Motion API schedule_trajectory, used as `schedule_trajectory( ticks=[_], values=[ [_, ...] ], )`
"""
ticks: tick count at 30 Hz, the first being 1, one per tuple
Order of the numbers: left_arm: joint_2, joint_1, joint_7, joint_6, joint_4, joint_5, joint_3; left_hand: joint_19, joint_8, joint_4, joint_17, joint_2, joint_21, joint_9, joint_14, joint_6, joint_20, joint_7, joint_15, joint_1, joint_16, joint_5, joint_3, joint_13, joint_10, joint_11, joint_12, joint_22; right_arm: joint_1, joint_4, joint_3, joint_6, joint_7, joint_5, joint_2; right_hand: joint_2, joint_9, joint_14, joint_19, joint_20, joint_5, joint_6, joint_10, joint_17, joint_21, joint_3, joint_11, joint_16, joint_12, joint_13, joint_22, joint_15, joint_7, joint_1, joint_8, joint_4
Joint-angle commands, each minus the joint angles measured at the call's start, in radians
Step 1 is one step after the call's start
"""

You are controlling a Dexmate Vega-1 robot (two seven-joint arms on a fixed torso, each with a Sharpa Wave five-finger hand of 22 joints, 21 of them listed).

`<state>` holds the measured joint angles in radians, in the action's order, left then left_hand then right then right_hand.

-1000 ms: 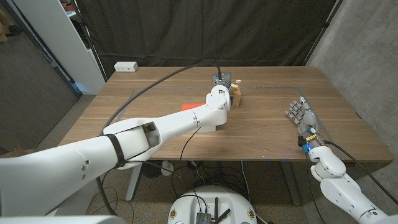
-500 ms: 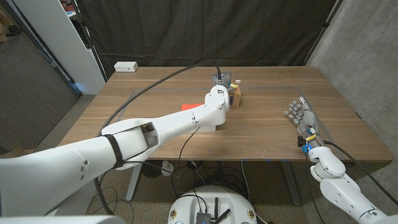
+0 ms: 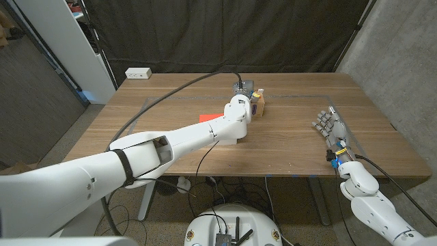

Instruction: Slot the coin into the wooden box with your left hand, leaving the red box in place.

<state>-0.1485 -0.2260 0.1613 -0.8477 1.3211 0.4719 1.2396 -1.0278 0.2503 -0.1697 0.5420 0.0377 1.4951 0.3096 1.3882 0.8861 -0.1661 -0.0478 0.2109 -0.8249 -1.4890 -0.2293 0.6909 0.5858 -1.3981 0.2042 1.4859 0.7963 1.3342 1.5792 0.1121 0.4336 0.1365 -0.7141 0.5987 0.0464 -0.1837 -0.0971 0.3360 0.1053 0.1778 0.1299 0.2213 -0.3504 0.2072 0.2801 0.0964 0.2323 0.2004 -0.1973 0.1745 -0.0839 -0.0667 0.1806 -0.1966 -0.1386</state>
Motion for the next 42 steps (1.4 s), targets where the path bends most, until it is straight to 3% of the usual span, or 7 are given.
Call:
schedule_trajectory(
  ticks=[1, 22, 29, 32, 36, 40, 42],
  values=[
    [-0.021, -0.012, 0.005, -0.005, 0.053, 0.009, -0.018, -0.006, -0.004, 0.001, 0.001, 0.001, -0.001, -0.002, 0.006, 0.014, -0.046, -0.004, -0.001, 0.011, -0.001, -0.005, 0.001, 0.007, -0.001, 0.005, 0.005, 0.0, 0.011, 0.016, -0.006, 0.003, 0.009, 0.006, 0.001, 0.007, -0.001, -0.011, 0.014, -0.001, -0.002, 0.009, 0.011, -0.003, 0.003, -0.003, 0.005, 0.006, 0.007, -0.006, 0.004, 0.0, -0.001, 0.003, 0.0, -0.002],
    [-0.073, -0.031, 0.024, -0.033, 0.149, 0.029, -0.062, -0.004, -0.024, -0.004, 0.006, -0.002, 0.001, -0.034, 0.005, 0.021, -0.047, -0.001, -0.001, 0.025, -0.004, -0.006, 0.01, 0.004, 0.001, 0.004, -0.003, -0.009, 0.028, 0.045, -0.018, 0.005, 0.022, 0.021, 0.007, 0.006, -0.001, -0.015, 0.021, -0.002, -0.002, 0.01, 0.012, -0.004, 0.004, -0.004, 0.004, 0.007, 0.007, -0.006, 0.004, -0.002, 0.001, 0.002, 0.0, -0.002],
    [-0.121, -0.059, 0.049, -0.029, 0.228, 0.037, -0.099, 0.017, -0.027, 0.005, 0.001, -0.008, -0.013, -0.043, -0.018, 0.027, -0.045, 0.001, -0.001, 0.044, 0.012, -0.005, 0.014, 0.007, 0.02, 0.004, -0.012, -0.025, 0.035, 0.065, -0.022, -0.004, 0.034, 0.024, 0.008, 0.006, -0.002, -0.015, 0.022, -0.002, -0.002, 0.01, 0.011, -0.004, 0.003, -0.005, 0.004, 0.007, 0.007, -0.006, 0.004, 0.0, 0.001, 0.002, 0.001, -0.002],
    [-0.148, -0.077, 0.053, -0.026, 0.263, 0.036, -0.119, 0.05, -0.032, -0.002, -0.126, -0.019, -0.08, -0.049, -0.058, 0.042, -0.043, 0.0, 0.002, 0.054, 0.112, 0.001, -0.001, -0.042, 0.034, 0.005, -0.063, -0.148, 0.036, 0.071, -0.021, -0.005, 0.037, 0.029, 0.008, 0.006, -0.001, -0.019, 0.023, -0.001, -0.002, 0.013, 0.015, -0.004, 0.003, -0.005, 0.008, 0.008, 0.008, -0.006, 0.004, -0.005, -0.009, 0.002, 0.0, -0.002],
    [-0.193, -0.106, 0.052, -0.015, 0.322, 0.029, -0.15, 0.105, -0.044, 0.002, -0.271, -0.054, -0.156, -0.024, -0.122, 0.014, -0.035, 0.004, 0.008, 0.059, 0.221, 0.001, -0.014, -0.259, 0.106, -0.018, -0.256, -0.314, 0.036, 0.081, -0.018, -0.009, 0.046, 0.037, 0.006, 0.006, -0.001, -0.022, 0.023, -0.001, -0.002, 0.014, 0.013, -0.004, 0.002, -0.005, 0.005, 0.01, 0.007, -0.006, 0.004, -0.005, -0.008, 0.001, 0.0, -0.002],
    [-0.25, -0.129, 0.05, -0.007, 0.387, 0.055, -0.158, 0.216, -0.038, 0.026, -0.328, -0.115, -0.204, -0.02, -0.252, -0.041, 0.016, 0.012, 0.007, 0.137, 0.35, -0.001, 0.001, -0.338, 0.237, -0.03, -0.407, -0.407, 0.036, 0.091, -0.014, -0.009, 0.052, 0.048, 0.005, 0.006, -0.001, -0.025, 0.023, -0.001, -0.002, 0.013, 0.014, -0.005, 0.002, -0.005, 0.005, 0.011, 0.007, -0.006, 0.004, -0.009, -0.005, 0.001, 0.0, -0.001],
    [-0.264, -0.139, 0.045, 0.001, 0.405, 0.06, -0.165, 0.279, -0.035, 0.047, -0.342, -0.142, -0.23, -0.024, -0.313, -0.074, 0.049, 0.019, 0.005, 0.228, 0.433, 0.002, 0.011, -0.34, 0.317, -0.04, -0.482, -0.465, 0.037, 0.097, -0.014, -0.01, 0.056, 0.052, 0.004, 0.006, -0.001, -0.026, 0.024, -0.001, -0.002, 0.013, 0.014, -0.005, 0.002, -0.005, 0.005, 0.011, 0.007, -0.006, 0.004, -0.008, -0.004, 0.001, 0.0, -0.001]
  ],
)
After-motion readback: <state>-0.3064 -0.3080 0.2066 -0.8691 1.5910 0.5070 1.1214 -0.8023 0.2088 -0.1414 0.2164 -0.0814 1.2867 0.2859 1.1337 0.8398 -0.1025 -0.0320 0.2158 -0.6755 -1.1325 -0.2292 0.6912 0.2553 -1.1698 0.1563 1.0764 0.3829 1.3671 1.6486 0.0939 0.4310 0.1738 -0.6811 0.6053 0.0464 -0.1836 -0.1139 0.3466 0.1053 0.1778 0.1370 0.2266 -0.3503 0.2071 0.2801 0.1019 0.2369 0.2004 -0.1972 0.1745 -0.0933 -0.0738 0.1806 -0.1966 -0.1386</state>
